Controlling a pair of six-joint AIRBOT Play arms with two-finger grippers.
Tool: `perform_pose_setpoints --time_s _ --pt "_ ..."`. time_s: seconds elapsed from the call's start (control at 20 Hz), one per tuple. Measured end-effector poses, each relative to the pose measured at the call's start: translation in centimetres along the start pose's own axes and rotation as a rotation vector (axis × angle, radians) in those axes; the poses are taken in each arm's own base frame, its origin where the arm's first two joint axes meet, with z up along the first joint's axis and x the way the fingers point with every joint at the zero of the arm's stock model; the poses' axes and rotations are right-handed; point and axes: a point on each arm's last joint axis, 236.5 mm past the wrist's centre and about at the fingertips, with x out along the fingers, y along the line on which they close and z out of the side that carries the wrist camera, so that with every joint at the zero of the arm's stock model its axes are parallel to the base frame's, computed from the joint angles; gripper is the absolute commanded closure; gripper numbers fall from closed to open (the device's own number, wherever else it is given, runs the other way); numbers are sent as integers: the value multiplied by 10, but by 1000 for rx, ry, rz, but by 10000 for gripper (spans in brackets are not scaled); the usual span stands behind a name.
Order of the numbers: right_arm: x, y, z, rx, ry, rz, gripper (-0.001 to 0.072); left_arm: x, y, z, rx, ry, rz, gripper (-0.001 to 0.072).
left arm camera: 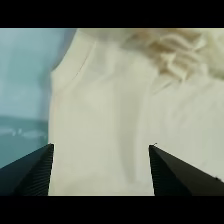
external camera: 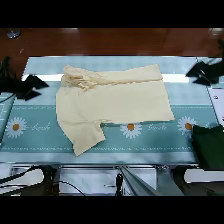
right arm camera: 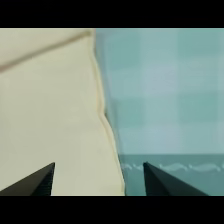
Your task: Fold the shirts.
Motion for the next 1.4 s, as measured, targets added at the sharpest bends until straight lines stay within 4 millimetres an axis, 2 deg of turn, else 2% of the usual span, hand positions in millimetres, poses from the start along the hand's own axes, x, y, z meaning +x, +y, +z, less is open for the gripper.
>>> perform_pose_setpoints --time_s 0.1,0.2,0.4,0.6,0.8,0.85,0.9,0.95,1.1,1.2,1.3,1.4 --pt "6 -19 -40 59 2 2 80 7 24 -38 -65 90 -1 6" --pt "14 -22 -71 105 -28 39 79 18 27 -66 -91 141 -48 6" --pt "28 -12 -115 157 -47 115 80 44 28 -97 -124 170 -93 6" --pt "33 -6 -133 175 -39 150 80 58 30 -108 -142 193 -99 6" --pt "34 -5 -135 184 -49 155 80 71 21 -121 -121 239 -115 15" --pt "34 -6 -133 188 -63 152 81 74 17 -124 -107 252 -121 225" --pt "35 -9 -129 195 -80 142 80 79 15 -127 -86 260 -115 619" --pt "35 -12 -125 209 -97 134 80 83 16 -129 -54 264 -95 681" --pt "37 -26 -125 240 -101 76 80 87 7 -135 -20 283 -112 681" --pt "42 -35 -138 268 -45 40 80 89 6 -135 -11 284 -112 681" --pt "49 -39 -156 299 43 31 81 89 4 -136 -7 286 -117 681" --pt "57 -39 -166 332 102 46 81 89 4 -136 -3 287 -118 681"
